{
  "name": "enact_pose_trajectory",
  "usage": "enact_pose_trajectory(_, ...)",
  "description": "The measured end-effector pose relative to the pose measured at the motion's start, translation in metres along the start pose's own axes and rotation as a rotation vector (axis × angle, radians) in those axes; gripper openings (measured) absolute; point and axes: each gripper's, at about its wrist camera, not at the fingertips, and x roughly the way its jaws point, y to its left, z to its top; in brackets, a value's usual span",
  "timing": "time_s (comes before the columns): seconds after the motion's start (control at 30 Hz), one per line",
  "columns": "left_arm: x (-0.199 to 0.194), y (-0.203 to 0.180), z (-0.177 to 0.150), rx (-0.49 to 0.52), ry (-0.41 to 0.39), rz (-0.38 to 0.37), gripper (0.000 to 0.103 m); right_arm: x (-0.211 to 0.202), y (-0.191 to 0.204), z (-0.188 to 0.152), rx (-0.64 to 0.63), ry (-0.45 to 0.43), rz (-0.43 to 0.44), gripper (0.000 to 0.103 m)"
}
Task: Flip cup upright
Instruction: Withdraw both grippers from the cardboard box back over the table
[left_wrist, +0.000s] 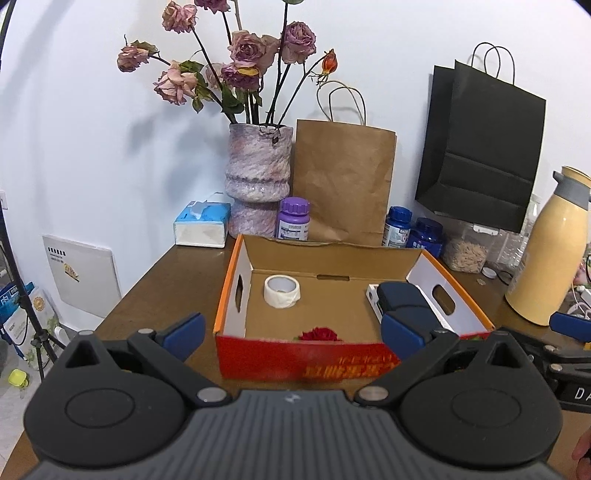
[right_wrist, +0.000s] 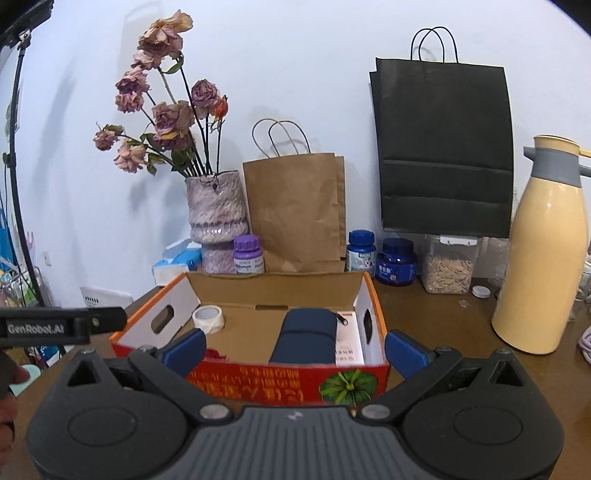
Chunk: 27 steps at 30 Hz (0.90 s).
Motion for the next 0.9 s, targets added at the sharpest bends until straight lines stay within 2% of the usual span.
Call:
enact_pose_trajectory(0.5,-0.042,0.007,-0.036,0.018,0.033,-0.004,0.103,-0.051,0.001,-0.044,-0.034,0.056,0.035,0.103)
enact_pose_trajectory(0.9,-0.064,0.015,-0.062,0.015,0.055,-0.009,0.103,-0.071,-0.001,-0.069,-0.037,0.087,0.036,0.103)
